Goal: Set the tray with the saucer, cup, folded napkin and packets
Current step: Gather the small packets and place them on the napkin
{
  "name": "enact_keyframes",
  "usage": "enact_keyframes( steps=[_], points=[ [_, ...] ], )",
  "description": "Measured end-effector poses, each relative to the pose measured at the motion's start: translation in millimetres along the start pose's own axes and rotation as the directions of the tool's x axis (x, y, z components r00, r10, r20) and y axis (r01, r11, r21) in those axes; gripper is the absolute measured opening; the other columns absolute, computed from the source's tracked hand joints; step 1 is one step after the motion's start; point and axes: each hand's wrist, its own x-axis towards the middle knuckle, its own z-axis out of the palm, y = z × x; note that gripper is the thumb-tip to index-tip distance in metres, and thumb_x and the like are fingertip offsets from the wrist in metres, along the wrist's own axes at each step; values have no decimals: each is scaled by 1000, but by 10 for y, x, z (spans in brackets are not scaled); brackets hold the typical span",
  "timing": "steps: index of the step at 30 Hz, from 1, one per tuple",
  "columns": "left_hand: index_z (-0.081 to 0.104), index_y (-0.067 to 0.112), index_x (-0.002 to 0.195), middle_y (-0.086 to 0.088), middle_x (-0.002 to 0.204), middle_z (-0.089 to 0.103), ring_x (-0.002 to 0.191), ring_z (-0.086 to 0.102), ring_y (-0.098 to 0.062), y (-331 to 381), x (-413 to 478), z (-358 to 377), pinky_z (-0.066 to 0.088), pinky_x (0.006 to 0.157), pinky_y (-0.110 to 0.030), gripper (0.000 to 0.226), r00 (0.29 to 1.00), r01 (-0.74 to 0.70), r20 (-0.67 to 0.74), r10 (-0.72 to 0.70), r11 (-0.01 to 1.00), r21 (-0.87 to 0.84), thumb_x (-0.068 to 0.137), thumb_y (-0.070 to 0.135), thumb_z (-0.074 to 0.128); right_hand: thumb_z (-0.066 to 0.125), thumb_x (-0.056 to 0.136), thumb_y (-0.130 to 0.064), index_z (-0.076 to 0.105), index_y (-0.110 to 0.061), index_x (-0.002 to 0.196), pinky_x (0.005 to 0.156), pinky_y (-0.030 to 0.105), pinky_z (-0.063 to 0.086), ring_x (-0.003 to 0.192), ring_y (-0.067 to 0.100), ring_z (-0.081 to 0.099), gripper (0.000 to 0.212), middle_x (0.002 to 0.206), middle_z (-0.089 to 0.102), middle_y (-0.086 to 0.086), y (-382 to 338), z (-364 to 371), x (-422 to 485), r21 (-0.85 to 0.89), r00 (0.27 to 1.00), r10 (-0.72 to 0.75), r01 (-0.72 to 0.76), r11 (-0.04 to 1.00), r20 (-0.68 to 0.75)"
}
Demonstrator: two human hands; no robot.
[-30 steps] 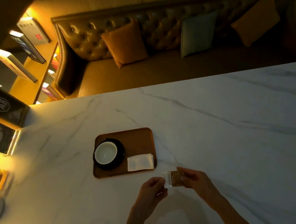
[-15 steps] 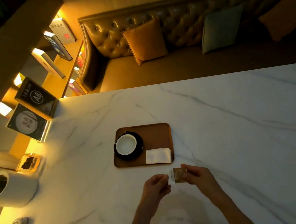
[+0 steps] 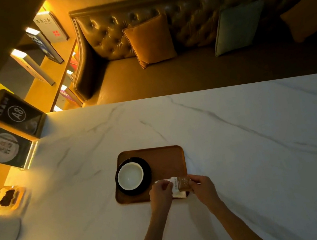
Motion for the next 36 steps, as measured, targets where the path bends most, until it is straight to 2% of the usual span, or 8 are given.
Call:
enact_keyframes(
  steps=[4, 8, 10, 14, 18, 24, 30, 36],
  points=[
    [71, 8, 109, -8, 100, 73, 87, 67, -18, 71, 391, 101, 56, 79, -31, 22, 998, -21, -54, 27, 995, 101, 94, 15, 56, 53, 91, -8, 72, -4, 101, 73, 29, 51, 84, 23, 65, 22, 95, 73, 14, -72, 135, 441, -69, 999, 25, -28, 997, -45],
    [70, 9, 113, -5, 106, 73, 84, 60, -6, 80, 689, 180, 42, 66, -10, 24, 995, -22, -91, 34, 992, 126, 95, 11, 54, 41, 96, -11, 65, -1, 115, 87, 40, 55, 99, 30, 64, 31, 110, 69, 18, -98, 275, 805, -105, 997, 70, -71, 992, -14],
    [70, 10, 113, -4, 106, 73, 85, 61, -6, 75, 790, 205, 43, 67, -9, 25, 994, -13, -102, 27, 991, 135, 96, 11, 51, 38, 97, -11, 58, -1, 123, 92, 40, 53, 108, 32, 62, 34, 120, 64, 18, -91, 329, 933, -126, 997, 74, -69, 990, 35],
    [68, 11, 118, -4, 109, 72, 96, 66, -12, 31, 923, 250, 55, 83, -24, 28, 994, 9, -111, 4, 992, 122, 97, 12, 49, 37, 99, -11, 59, -2, 119, 85, 31, 52, 103, 27, 63, 32, 116, 66, 16, -75, 396, 1044, -155, 994, 59, -44, 987, 92],
    [68, 10, 116, -4, 106, 73, 87, 61, -7, -33, 973, 291, 44, 68, -11, 26, 994, 6, -108, 9, 991, 137, 97, 13, 50, 39, 97, -9, 47, -5, 135, 98, 35, 50, 116, 27, 57, 39, 129, 59, 15, -49, 429, 1026, -118, 981, 80, -60, 991, 179],
    [68, 11, 114, 2, 98, 70, 81, 62, -4, -82, 1006, 321, 41, 64, -7, 26, 998, 21, -68, -14, 995, 100, 95, 10, 51, 43, 93, 0, 19, -5, 149, 110, 38, 39, 134, 25, 43, 60, 147, 42, 14, -71, 372, 962, -38, 955, 95, -88, 995, 280],
    [62, 12, 124, -6, 120, 66, 110, 63, -19, -69, 991, 346, 51, 87, -25, 31, 993, 55, -108, -45, 994, 96, 94, 10, 55, 44, 95, -4, 11, -11, 151, 111, 37, 35, 140, 26, 34, 65, 154, 30, 12, -78, 330, 932, -11, 951, 124, -126, 992, 283],
    [60, 12, 126, -8, 123, 62, 112, 60, -20, -67, 989, 384, 52, 96, -32, 32, 993, 68, -103, -58, 993, 93, 94, 14, 55, 45, 93, 0, 13, -9, 150, 111, 36, 36, 139, 26, 36, 66, 152, 34, 13, -93, 318, 911, 0, 942, 110, -116, 993, 317]
  ],
)
